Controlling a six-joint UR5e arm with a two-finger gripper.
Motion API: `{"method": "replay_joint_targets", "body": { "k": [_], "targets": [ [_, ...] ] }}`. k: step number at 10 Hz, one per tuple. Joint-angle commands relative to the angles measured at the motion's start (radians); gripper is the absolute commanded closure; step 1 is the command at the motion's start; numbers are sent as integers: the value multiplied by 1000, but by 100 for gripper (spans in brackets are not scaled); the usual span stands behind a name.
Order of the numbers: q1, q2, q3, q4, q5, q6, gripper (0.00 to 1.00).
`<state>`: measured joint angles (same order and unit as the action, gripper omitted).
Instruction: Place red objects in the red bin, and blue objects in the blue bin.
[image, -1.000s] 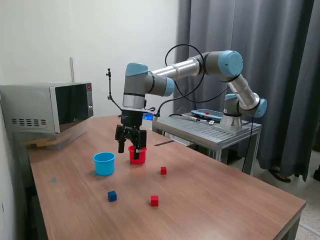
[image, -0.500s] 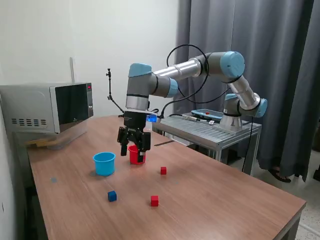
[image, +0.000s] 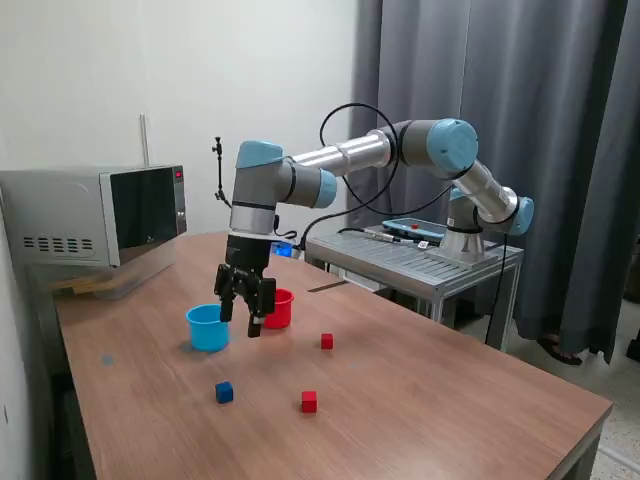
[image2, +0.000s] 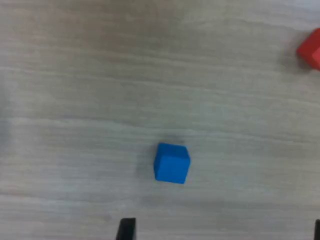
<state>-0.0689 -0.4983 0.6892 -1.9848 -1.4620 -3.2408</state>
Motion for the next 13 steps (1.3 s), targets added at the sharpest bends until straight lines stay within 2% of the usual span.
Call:
{"method": "replay_joint_targets", "body": {
  "k": [1, 4, 10, 11, 12, 13],
  "targets": [
    [-2, 58, -56, -6, 0, 1, 0],
    [-2, 119, -132, -11, 3, 4, 0],
    [-2, 182, -194, -36, -3, -17, 0],
    [-2, 184, -194, -23, -45, -28, 0],
    [-2, 184, -198, 21, -61, -30, 0],
    [-2, 185, -209, 67, -61, -31, 0]
  ]
}}
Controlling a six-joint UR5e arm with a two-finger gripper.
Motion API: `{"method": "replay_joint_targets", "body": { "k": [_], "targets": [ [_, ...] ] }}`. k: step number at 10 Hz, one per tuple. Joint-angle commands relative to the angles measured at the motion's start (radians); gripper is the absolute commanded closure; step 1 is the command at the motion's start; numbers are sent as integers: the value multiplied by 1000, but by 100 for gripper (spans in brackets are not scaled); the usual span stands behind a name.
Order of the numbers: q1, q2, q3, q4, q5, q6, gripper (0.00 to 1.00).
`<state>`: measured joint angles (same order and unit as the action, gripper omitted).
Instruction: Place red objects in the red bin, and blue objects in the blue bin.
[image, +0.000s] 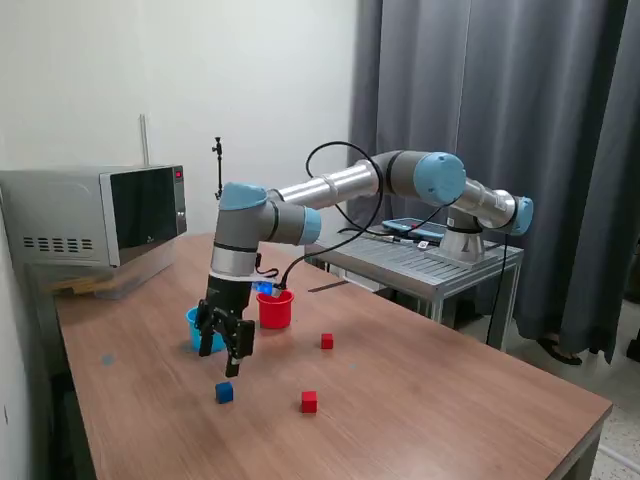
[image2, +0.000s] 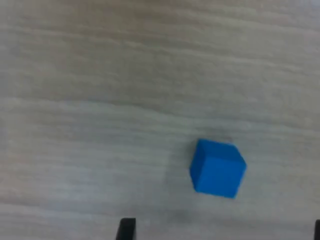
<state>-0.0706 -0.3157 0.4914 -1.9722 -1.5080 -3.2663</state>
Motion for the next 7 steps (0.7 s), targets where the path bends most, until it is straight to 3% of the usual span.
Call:
{"method": "replay_joint_targets", "body": {
  "k": [1, 7],
  "targets": [
    [0, 3, -11, 70, -15, -4, 0],
    [0, 36, -71, 76, -8, 59, 0]
  ]
}}
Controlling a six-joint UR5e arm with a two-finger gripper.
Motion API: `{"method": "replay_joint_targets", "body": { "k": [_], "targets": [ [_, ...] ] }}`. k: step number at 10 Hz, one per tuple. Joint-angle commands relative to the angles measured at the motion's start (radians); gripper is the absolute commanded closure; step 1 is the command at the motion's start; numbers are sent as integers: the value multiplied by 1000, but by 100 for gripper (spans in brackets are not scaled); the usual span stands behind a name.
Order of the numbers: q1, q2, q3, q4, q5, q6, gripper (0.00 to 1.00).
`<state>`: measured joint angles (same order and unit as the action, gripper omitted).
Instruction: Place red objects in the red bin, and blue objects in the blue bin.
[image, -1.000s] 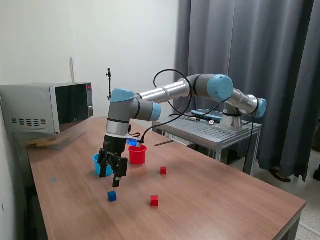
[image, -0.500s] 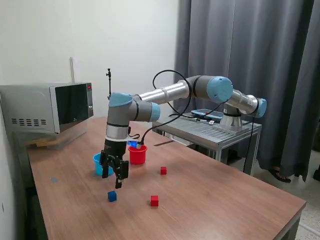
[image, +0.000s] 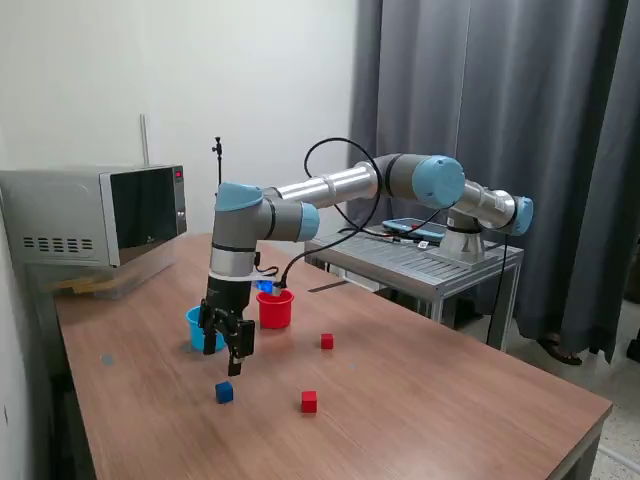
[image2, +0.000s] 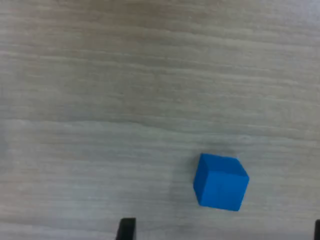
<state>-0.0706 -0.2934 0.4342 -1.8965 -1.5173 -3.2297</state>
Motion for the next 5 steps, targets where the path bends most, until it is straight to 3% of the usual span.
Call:
{"method": "replay_joint_targets", "body": {
  "k": [1, 5],
  "targets": [
    [0, 31, -34, 1, 2, 22, 0],
    [0, 57, -63, 1, 2, 16, 0]
  ]
}}
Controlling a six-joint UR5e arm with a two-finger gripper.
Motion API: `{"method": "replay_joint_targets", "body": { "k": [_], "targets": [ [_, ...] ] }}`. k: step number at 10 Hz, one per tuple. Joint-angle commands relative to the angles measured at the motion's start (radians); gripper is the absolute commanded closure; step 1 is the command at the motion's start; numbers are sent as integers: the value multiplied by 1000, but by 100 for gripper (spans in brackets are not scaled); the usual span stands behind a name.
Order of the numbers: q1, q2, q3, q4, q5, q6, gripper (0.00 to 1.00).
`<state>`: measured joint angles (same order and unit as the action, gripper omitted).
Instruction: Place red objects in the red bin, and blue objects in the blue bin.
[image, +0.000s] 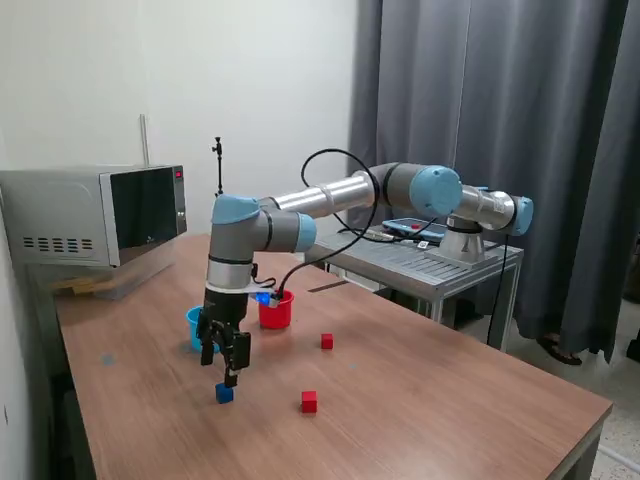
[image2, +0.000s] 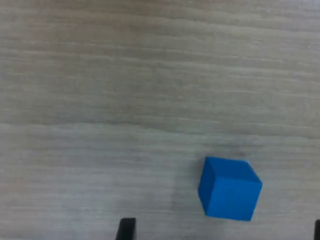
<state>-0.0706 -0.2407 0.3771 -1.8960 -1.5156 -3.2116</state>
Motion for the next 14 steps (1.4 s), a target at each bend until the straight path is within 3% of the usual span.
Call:
{"method": "replay_joint_targets", "body": {
  "k": [1, 14],
  "targets": [
    [0, 17, -7, 0, 0, 1, 0],
    [14, 43, -21, 0, -5, 39, 0]
  ]
}}
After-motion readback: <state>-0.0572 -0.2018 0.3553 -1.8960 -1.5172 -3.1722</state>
